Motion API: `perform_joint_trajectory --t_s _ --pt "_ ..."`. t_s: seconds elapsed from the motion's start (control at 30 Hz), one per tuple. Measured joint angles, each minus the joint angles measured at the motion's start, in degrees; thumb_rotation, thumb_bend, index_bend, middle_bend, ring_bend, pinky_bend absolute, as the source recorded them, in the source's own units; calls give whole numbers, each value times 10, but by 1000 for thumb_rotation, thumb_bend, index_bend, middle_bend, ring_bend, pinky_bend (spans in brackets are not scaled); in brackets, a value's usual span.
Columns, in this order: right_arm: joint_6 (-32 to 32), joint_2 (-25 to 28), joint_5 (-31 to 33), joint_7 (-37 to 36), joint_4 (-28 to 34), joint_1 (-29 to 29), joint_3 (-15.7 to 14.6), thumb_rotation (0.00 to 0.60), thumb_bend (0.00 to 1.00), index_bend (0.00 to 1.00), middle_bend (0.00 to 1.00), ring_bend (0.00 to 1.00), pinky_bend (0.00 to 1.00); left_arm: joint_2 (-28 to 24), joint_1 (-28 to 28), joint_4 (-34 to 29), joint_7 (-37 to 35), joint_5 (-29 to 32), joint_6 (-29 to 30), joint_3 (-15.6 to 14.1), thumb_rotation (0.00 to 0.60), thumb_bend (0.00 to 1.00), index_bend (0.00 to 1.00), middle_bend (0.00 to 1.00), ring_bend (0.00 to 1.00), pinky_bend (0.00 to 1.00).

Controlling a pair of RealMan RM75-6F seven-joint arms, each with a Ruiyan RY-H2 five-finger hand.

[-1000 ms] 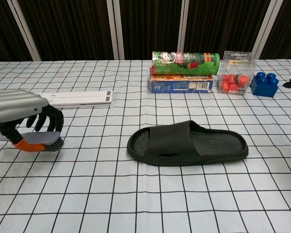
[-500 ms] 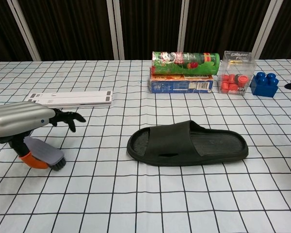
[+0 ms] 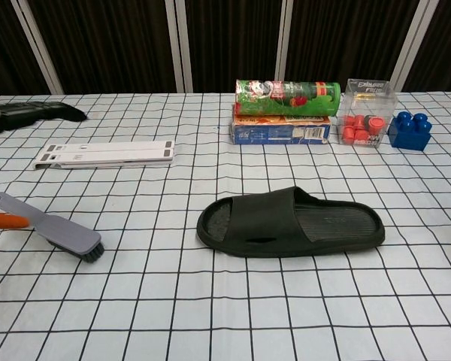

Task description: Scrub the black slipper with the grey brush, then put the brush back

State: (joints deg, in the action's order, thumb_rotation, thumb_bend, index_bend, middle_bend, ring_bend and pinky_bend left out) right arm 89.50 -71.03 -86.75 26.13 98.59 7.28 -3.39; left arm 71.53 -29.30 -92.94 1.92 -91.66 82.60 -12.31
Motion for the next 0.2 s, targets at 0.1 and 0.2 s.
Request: perform_joint_trajectory --t_s 0.1,0.2 --pt "14 13 0 -23 -1 -16 -6 600 448 0 0 0 0 -8 64 9 28 -6 75 -12 600 0 0 0 0 0" --pt "27 25 0 -49 -4 -26 -4 600 418 0 0 0 0 -13 121 30 50 -18 135 -20 600 0 0 0 0 0"
